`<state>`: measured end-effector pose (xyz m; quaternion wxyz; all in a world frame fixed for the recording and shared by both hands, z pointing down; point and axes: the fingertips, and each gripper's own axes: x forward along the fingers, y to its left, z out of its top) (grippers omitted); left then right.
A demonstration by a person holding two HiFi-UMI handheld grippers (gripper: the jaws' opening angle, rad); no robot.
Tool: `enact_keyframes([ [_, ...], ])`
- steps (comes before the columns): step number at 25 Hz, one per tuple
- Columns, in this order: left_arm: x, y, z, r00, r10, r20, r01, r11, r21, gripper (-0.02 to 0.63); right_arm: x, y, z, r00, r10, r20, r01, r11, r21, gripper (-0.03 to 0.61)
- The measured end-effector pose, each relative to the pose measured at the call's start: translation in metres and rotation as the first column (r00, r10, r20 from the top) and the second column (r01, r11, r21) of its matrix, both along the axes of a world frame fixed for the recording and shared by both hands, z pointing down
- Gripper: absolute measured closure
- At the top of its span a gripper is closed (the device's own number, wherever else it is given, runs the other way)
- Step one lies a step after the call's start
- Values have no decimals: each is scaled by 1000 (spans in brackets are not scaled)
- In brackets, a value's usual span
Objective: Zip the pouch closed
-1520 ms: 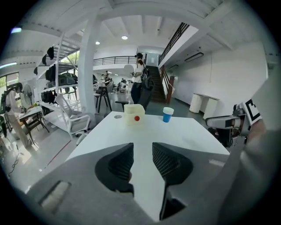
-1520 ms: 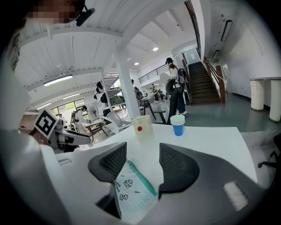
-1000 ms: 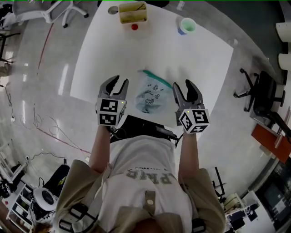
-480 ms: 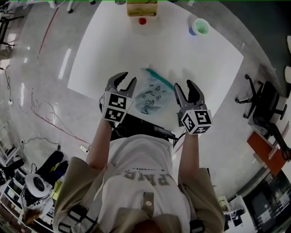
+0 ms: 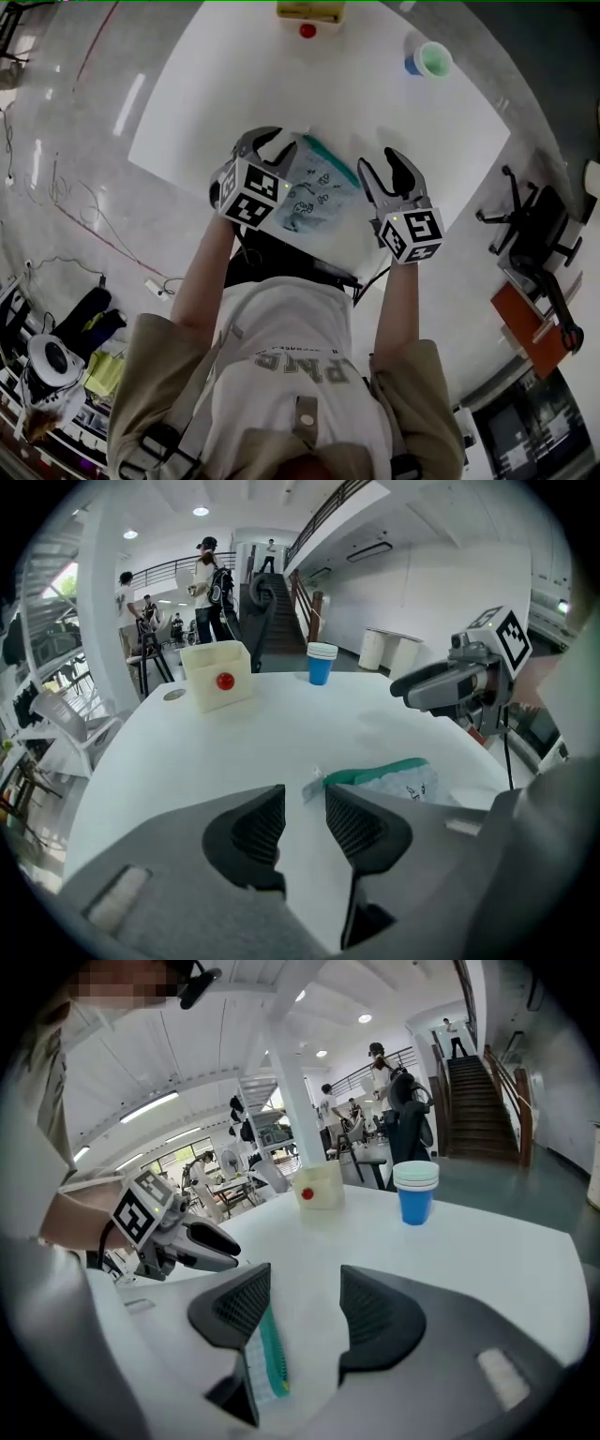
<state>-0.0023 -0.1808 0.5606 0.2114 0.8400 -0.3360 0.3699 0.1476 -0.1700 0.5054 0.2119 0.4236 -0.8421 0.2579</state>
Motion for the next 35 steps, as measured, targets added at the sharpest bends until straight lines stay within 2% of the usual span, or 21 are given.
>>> enact_keyframes([
  [5, 7, -2, 10, 995, 76, 68, -76, 997, 11, 470, -4, -10, 8, 989, -142, -49, 142, 990, -6, 370],
  [10, 7, 1, 18, 986, 133, 100, -134, 991, 7, 469, -20, -11, 17, 942, -310, -130, 310, 950, -19, 370],
  [16, 14, 0, 20, 987, 133, 94, -133, 991, 1, 469, -33, -6, 21, 852, -478, -212, 481, 876, -40, 370],
  [21, 17, -1, 22, 983, 155, 100, -156, 988, -4, 472, -43, -9, 26, 786, -564, -252, 571, 819, -53, 370],
  [23, 17, -1, 23, 982, 159, 98, -159, 987, -12, 506, -47, -11, 27, 764, -590, -261, 598, 800, -59, 370],
  [25, 17, -1, 24, 984, 156, 88, -154, 988, -24, 511, -51, -12, 30, 739, -617, -271, 625, 778, -66, 370],
  [31, 14, -2, 28, 983, 153, 98, -152, 988, -22, 572, -63, -10, 42, 629, -705, -327, 719, 688, -101, 370],
  [35, 14, 0, 31, 983, 156, 94, -153, 988, -33, 593, -68, -8, 50, 590, -727, -353, 737, 663, -134, 370],
])
